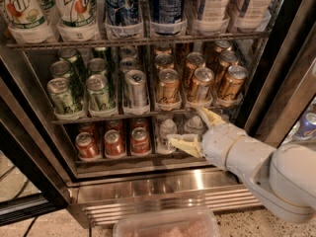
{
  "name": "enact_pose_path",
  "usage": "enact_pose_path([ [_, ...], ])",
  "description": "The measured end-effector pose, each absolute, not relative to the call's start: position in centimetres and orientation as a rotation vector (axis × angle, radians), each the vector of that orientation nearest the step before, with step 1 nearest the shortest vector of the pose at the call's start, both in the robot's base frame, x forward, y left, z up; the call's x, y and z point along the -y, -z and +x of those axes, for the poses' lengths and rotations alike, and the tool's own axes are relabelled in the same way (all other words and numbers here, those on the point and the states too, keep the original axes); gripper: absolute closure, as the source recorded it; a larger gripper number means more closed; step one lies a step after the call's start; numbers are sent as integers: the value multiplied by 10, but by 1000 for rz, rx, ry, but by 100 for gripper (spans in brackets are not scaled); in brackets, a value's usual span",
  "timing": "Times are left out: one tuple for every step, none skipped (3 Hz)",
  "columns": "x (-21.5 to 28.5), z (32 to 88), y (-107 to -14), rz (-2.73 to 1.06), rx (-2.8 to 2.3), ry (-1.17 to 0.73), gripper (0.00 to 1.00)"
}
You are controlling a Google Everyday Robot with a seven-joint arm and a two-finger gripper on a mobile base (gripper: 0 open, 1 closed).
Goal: Pick orange can from middle shelf of fridge
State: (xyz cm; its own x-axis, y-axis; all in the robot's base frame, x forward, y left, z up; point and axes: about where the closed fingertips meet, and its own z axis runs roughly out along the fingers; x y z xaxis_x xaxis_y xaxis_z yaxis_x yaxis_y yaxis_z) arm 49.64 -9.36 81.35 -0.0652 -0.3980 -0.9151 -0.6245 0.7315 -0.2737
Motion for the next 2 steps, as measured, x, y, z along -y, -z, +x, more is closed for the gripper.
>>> enact_pose_path([
  [84,520,-812,-754,-1621,-212,31],
  [76,536,-814,-706,-1574,-196,31],
])
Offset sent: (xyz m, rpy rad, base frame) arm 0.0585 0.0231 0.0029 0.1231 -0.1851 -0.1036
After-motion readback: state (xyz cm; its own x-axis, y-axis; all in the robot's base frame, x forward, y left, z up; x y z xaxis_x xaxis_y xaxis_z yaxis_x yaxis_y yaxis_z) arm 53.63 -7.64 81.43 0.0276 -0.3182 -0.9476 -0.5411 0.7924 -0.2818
